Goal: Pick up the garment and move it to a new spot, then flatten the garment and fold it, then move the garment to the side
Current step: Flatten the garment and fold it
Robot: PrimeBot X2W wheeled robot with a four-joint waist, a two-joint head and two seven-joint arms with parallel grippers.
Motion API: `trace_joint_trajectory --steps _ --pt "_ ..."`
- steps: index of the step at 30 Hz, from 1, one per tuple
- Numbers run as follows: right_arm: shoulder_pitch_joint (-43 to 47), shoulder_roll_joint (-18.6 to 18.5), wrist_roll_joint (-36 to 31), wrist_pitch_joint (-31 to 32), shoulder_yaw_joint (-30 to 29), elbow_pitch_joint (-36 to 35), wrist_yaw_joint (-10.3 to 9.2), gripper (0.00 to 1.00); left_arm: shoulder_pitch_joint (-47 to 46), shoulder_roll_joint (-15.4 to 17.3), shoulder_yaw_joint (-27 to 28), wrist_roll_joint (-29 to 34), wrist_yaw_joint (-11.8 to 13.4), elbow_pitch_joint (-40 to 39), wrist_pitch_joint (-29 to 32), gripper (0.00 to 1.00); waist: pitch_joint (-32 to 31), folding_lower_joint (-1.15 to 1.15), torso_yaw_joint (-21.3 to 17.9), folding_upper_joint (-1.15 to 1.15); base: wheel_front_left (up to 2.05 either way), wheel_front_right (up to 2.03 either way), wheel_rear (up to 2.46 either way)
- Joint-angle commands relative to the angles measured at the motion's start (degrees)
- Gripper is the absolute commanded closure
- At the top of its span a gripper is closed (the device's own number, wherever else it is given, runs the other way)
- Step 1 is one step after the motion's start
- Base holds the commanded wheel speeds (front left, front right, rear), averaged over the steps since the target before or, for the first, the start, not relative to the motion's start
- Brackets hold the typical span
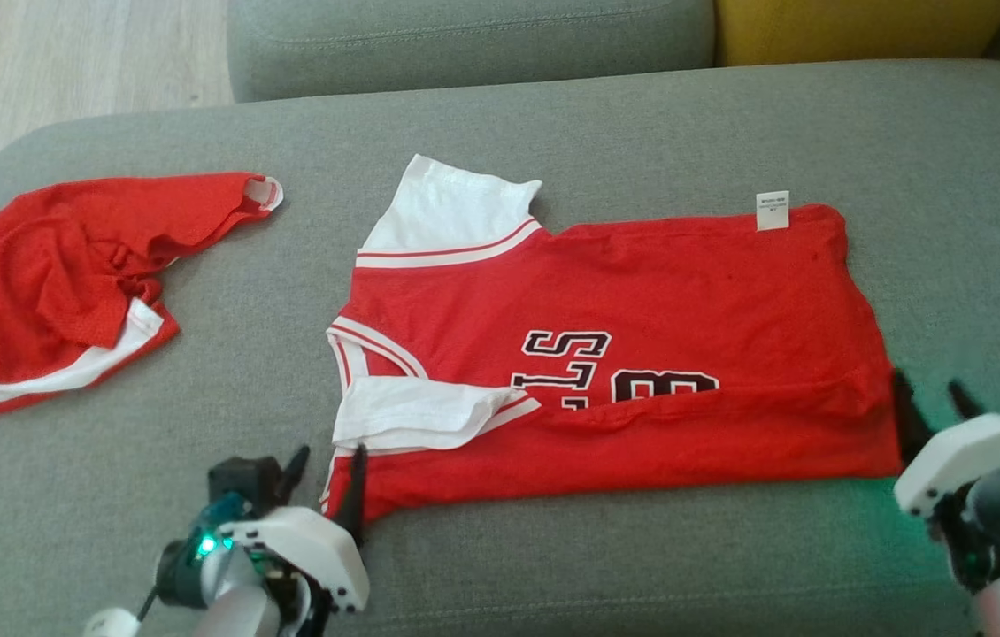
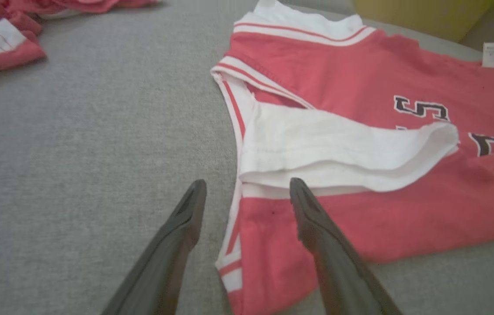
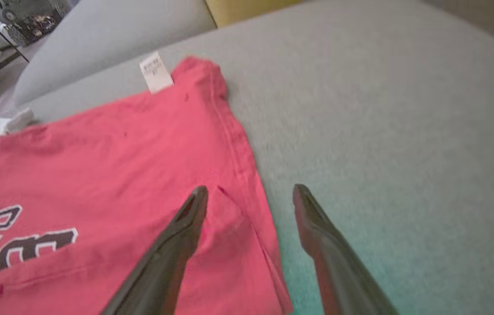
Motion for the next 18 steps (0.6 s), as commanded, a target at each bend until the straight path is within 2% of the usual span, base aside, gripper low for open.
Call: trace_joint_trajectory --steps 1,10,14,18 --pt "-0.68 -0.32 -1.01 -1.98 0.52 -3.58 -0.05 0.00 -1.45 0.92 2.34 -0.44 0.64 -2.52 -1.41 0.00 -0.01 0.00 -0.09 0.00 0.00 0.00 0.00" --pt "-0.77 2.97 -3.21 -10.88 1.08 -12.97 -0.05 0.00 -3.97 0.53 6.31 -0.82 1.44 -12.51 -3.84 0.00 2.63 0.00 -1.32 0.00 0.00 0.00 0.00" --pt "-2.54 3.43 -3.90 -11.89 2.20 -14.49 -0.05 0.00 -6.68 1.01 5.87 0.62 0.75 -12.26 -3.85 0.00 4.82 0.00 -2.33 0.00 0.00 0.00 0.00" --pt "-6.01 3.73 -4.77 -11.92 4.59 -15.86 -0.05 0.00 -14.19 3.12 5.00 2.04 -0.64 -9.15 -1.75 0.00 8.80 0.00 -4.34 0.00 0.00 0.00 0.00"
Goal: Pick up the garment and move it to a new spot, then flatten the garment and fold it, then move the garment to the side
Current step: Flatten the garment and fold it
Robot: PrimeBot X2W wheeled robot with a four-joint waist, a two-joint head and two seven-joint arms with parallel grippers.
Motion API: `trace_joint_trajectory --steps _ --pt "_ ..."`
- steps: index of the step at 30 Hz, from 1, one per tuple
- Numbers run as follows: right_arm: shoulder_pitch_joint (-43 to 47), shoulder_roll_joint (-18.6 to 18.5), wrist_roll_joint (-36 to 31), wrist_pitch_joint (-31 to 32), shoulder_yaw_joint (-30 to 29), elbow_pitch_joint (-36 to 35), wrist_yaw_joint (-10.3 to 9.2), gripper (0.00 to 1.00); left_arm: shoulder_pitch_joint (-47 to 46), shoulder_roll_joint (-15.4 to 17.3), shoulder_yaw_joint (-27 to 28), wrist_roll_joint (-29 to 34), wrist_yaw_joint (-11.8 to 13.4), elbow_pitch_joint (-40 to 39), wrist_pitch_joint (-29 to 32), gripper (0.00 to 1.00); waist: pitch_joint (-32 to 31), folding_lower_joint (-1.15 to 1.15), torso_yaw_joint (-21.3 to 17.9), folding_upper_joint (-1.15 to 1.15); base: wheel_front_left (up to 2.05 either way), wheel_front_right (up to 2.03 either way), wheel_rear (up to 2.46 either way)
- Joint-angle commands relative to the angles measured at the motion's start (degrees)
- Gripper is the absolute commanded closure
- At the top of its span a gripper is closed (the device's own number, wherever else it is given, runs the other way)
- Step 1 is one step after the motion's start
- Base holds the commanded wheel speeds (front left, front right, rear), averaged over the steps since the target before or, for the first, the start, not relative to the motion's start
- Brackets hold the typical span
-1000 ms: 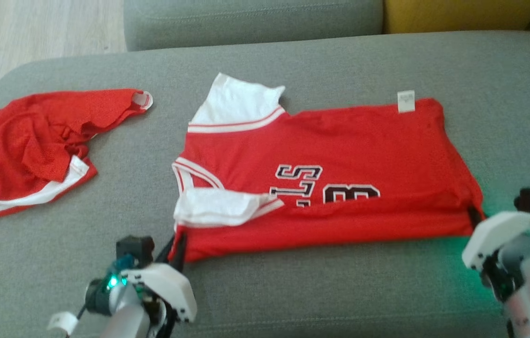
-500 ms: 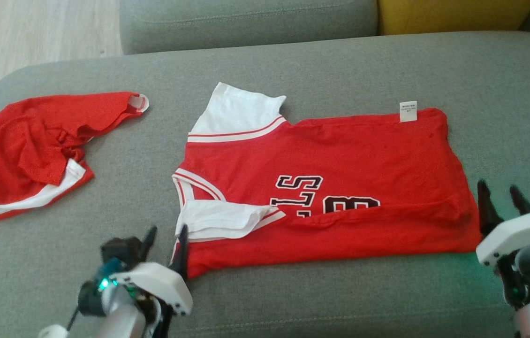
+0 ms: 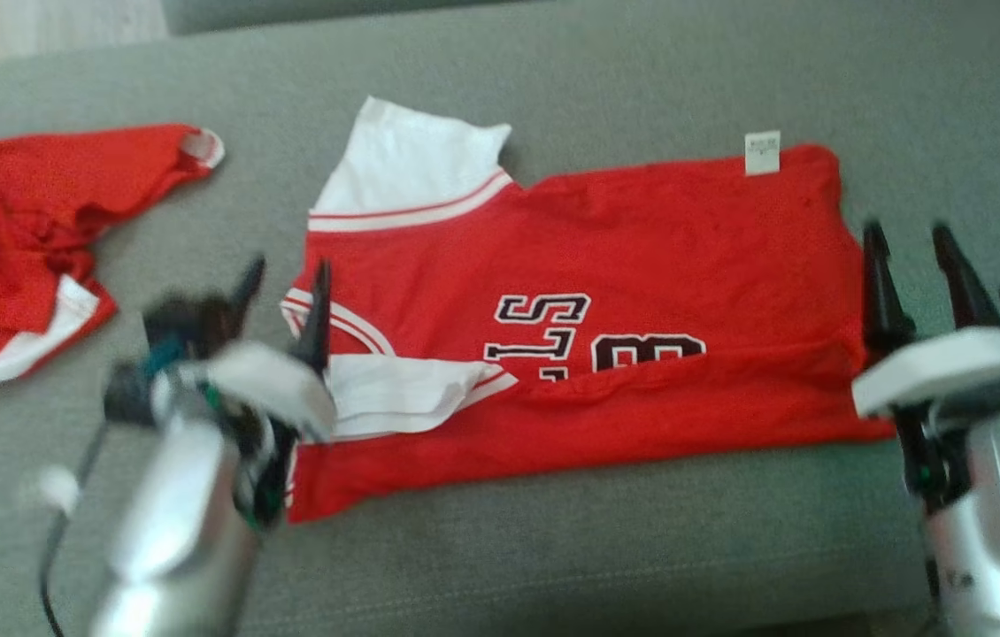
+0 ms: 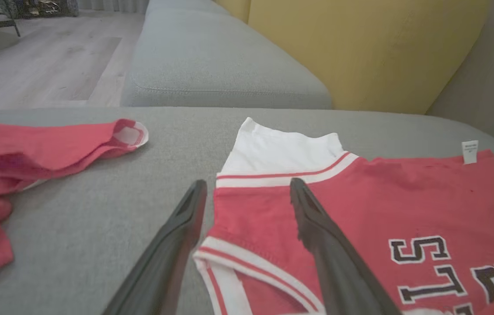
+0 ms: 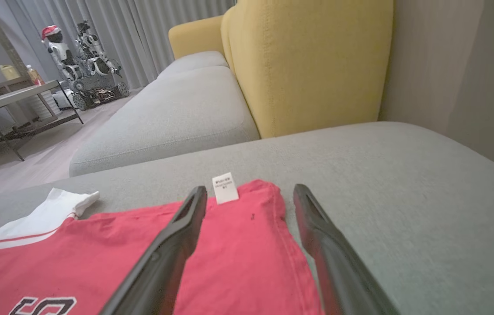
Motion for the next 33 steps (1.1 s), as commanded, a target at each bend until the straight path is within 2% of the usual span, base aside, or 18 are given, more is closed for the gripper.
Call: trace_joint_trajectory --steps 1,10,14,19,25,33 --pt "-3.93 0.02 -0.58 -0.47 2.07 -2.52 -0.05 0.00 -6.04 2.45 1.27 0.84 -0.62 -0.53 1.37 0.00 3.27 0.00 -2.20 0.00 0.00 0.00 0.00" --pt "-13.12 0.99 -1.10 -1.28 8.31 -2.08 -0.05 0.00 -26.55 11.77 -2.81 3.44 -5.44 9.98 16.42 0.00 11.91 0.00 -8.44 0.00 0.00 0.00 0.00" --pt "-16.59 1.30 -0.84 -1.81 10.68 -1.27 -0.05 0.00 -33.86 14.71 -5.69 2.09 -6.15 13.39 22.23 0.00 14.60 0.00 -10.47 0.00 0.00 0.00 0.00" --pt "-19.88 1.75 -0.35 -2.69 13.01 -0.05 -0.05 0.00 -40.20 18.48 -12.38 -3.51 -6.23 14.48 29.22 0.00 17.22 0.00 -12.55 0.00 0.00 0.00 0.00" --pt "-21.95 2.36 0.96 -4.13 14.14 1.51 -0.05 0.00 -44.77 23.31 -19.53 -8.00 -6.24 15.29 33.44 0.00 18.70 0.00 -14.08 0.00 0.00 0.00 0.00" --pt "-22.80 2.36 1.74 -5.30 14.31 3.38 -0.05 0.00 -47.47 24.54 -24.15 -12.74 -6.24 16.77 34.46 0.00 19.20 0.00 -14.68 0.00 0.00 0.00 0.00"
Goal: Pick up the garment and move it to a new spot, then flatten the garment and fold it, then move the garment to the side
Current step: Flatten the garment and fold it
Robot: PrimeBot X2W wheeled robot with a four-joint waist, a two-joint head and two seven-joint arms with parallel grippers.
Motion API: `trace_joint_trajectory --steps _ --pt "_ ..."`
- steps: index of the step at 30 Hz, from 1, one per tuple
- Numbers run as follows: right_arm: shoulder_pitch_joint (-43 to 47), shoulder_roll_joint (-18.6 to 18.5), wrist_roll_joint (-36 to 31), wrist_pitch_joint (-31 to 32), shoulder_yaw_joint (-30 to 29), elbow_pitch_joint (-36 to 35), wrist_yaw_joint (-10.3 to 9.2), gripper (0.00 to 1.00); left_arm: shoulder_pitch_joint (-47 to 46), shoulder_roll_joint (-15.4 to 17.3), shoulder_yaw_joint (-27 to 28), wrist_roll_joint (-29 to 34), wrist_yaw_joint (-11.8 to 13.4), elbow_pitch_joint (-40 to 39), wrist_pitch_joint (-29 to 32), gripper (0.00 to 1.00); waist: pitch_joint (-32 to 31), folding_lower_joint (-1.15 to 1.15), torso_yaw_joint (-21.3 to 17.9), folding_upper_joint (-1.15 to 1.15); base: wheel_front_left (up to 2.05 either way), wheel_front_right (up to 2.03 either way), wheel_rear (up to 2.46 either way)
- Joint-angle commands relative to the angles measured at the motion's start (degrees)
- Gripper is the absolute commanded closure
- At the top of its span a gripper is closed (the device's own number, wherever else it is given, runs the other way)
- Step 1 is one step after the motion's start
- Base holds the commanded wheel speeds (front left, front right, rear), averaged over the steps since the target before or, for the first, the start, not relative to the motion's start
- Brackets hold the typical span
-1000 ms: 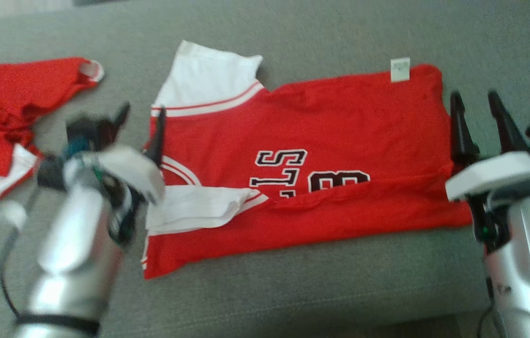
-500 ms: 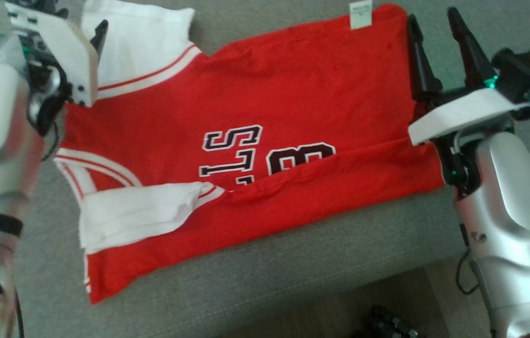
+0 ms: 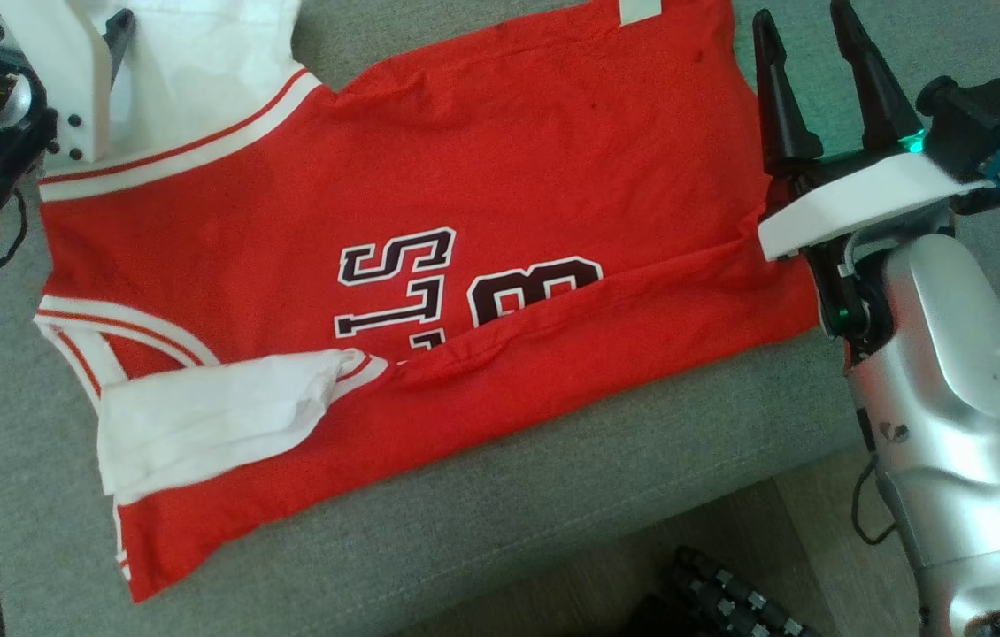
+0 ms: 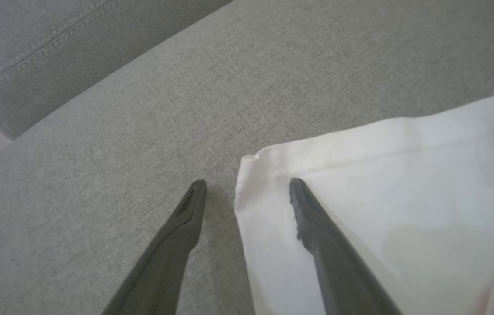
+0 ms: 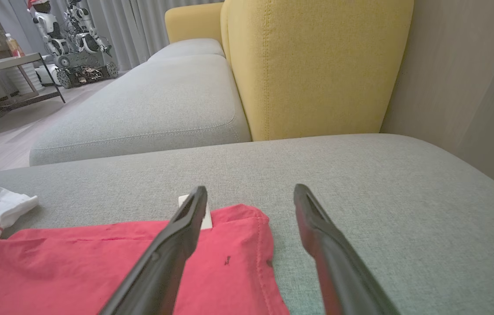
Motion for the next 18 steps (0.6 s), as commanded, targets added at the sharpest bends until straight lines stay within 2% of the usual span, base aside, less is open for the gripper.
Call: trace_joint_trajectory --steps 1,4,5,6,7,11,18 --pt "-1.49 0.51 0.44 -0.67 0.56 -1.40 -0.05 0.00 -2.89 2.49 0.78 -0.77 0.07 -0.79 0.29 0.00 0.07 0.00 0.01 0.00 0.00 0.00 0.00" --pt "-1.96 0.49 0.54 -0.82 0.59 -0.92 -0.05 0.00 -3.22 2.31 -0.79 -2.94 0.07 -0.43 1.25 0.00 0.26 0.00 -0.06 0.00 0.00 0.00 0.00" --pt "-2.12 0.49 0.56 -0.85 0.58 -0.74 -0.05 0.00 -3.33 2.24 -1.12 -3.85 0.07 -0.40 1.47 0.53 0.32 0.00 -0.04 0.00 0.00 0.00 0.00" --pt "-2.12 0.49 0.56 -0.85 0.58 -0.74 -0.05 0.00 -3.33 2.24 -1.12 -3.85 0.07 -0.40 1.47 0.53 0.32 0.00 -0.04 0.00 0.00 0.00 0.00" --pt "-2.26 0.47 0.60 -0.85 0.51 -0.52 -0.05 0.00 -3.47 2.16 -1.27 -4.76 0.07 -0.38 1.43 1.00 0.36 0.00 0.04 0.00 0.00 0.00 0.00" --pt "-2.50 -0.07 0.77 -0.66 -0.26 0.77 -0.05 0.00 -3.78 1.28 -1.62 -7.94 0.07 -0.52 -0.02 1.00 0.08 0.00 1.18 0.00 0.00 0.00 0.00" --pt "-3.66 -3.59 1.81 3.21 -1.33 4.33 -0.05 0.00 -1.83 0.55 -1.54 -10.29 0.07 -2.59 -10.05 1.00 -2.64 0.00 7.02 0.00 0.00 0.00 0.00"
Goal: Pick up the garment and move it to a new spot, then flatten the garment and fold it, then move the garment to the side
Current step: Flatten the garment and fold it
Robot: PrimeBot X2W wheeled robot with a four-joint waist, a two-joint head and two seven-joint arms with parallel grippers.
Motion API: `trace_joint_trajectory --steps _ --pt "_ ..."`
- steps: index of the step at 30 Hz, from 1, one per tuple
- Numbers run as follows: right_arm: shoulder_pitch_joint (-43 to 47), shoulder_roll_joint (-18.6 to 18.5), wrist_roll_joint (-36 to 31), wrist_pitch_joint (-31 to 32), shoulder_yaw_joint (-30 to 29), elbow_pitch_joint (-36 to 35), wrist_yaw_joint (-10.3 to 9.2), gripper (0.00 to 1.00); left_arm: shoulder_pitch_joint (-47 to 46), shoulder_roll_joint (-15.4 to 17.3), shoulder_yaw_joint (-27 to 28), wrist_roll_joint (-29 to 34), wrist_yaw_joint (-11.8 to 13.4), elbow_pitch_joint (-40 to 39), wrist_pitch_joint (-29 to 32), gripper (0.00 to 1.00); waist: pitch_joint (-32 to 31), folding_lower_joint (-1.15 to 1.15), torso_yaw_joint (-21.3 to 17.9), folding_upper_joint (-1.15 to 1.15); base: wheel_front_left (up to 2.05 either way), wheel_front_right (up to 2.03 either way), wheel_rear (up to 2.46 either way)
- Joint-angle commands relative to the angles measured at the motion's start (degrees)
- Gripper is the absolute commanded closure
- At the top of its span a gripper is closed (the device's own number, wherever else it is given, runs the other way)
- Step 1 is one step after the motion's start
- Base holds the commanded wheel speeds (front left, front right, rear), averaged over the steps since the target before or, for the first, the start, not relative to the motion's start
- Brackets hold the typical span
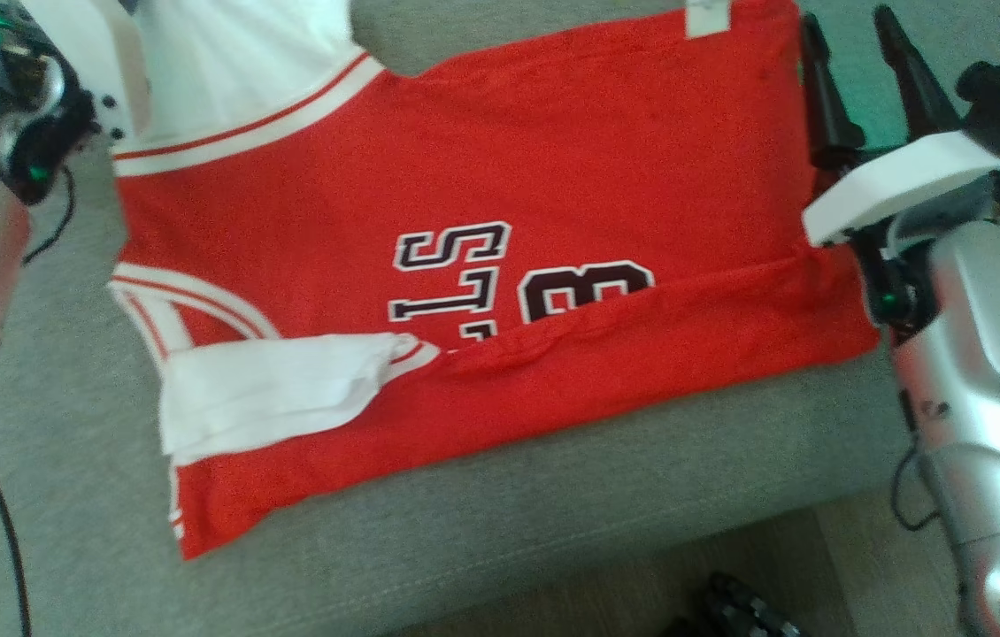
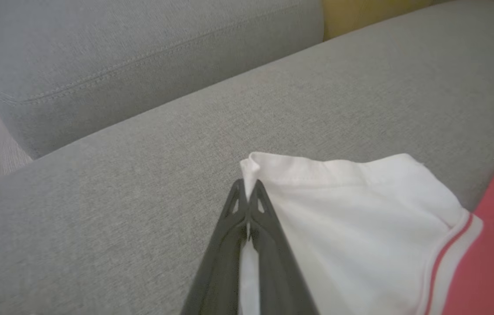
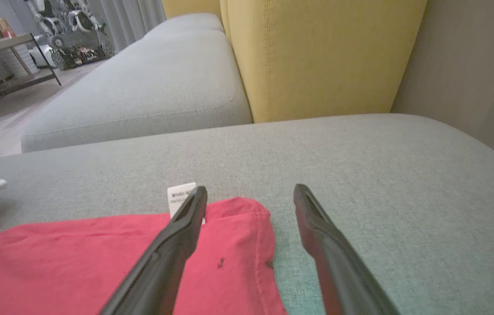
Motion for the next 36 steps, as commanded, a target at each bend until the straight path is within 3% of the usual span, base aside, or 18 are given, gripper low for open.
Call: trace_joint_trajectory --steps 1,8,15,28,29,30,31,32,36 --pt "-1.54 -1.25 0.32 1.18 0.20 -0.70 -0.05 0.00 -0.32 1.87 1.71 -0.41 0.08 -2.17 -1.71 1.00 -1.64 0.00 2.83 0.00 0.00 0.00 0.00" --pt "-3.95 -5.57 0.37 8.02 -1.60 5.50 -0.05 0.00 5.24 1.25 0.80 -2.16 0.08 -8.12 -6.16 1.00 -3.42 0.00 8.63 0.00 0.00 0.00 0.00" --pt "-7.25 -9.38 -1.12 13.38 -2.06 13.04 -0.05 0.00 9.11 1.22 0.42 -2.84 1.39 -15.38 -7.14 1.00 -3.18 0.00 11.97 0.00 0.00 0.00 0.00" --pt "-11.44 -9.83 0.22 15.04 0.87 22.51 -0.05 0.00 12.45 2.55 0.31 -3.56 4.26 -24.17 -6.29 1.00 -2.08 0.00 13.24 0.00 0.00 0.00 0.00" --pt "-11.44 -9.63 0.96 15.26 1.42 22.76 -0.05 0.20 12.63 2.74 0.31 -3.56 4.40 -24.35 -6.27 1.00 -2.12 0.00 13.18 0.00 0.00 0.00 0.00" --pt "-11.42 -9.47 1.77 15.43 2.08 22.86 -0.05 0.64 12.82 2.92 0.31 -3.58 4.55 -24.49 -6.25 1.00 -2.17 0.00 13.10 0.00 0.00 0.00 0.00" --pt "-11.42 -9.47 1.77 15.43 2.08 22.86 -0.05 0.64 12.82 2.92 0.31 -3.58 4.55 -24.49 -6.25 1.00 -2.17 0.00 13.10 0.00 0.00 0.00 0.00" --pt "-11.32 -9.46 3.51 15.60 3.43 22.80 -0.05 1.00 13.15 3.16 0.31 -3.66 4.80 -24.71 -6.22 1.00 -2.28 0.00 12.98 0.00 0.00 0.00 0.00" --pt "-11.13 -10.02 5.49 15.38 5.29 22.71 -0.05 1.00 13.56 3.36 0.27 -3.79 5.06 -24.95 -6.21 1.00 -2.52 0.00 12.81 0.00 0.00 0.00 0.00"
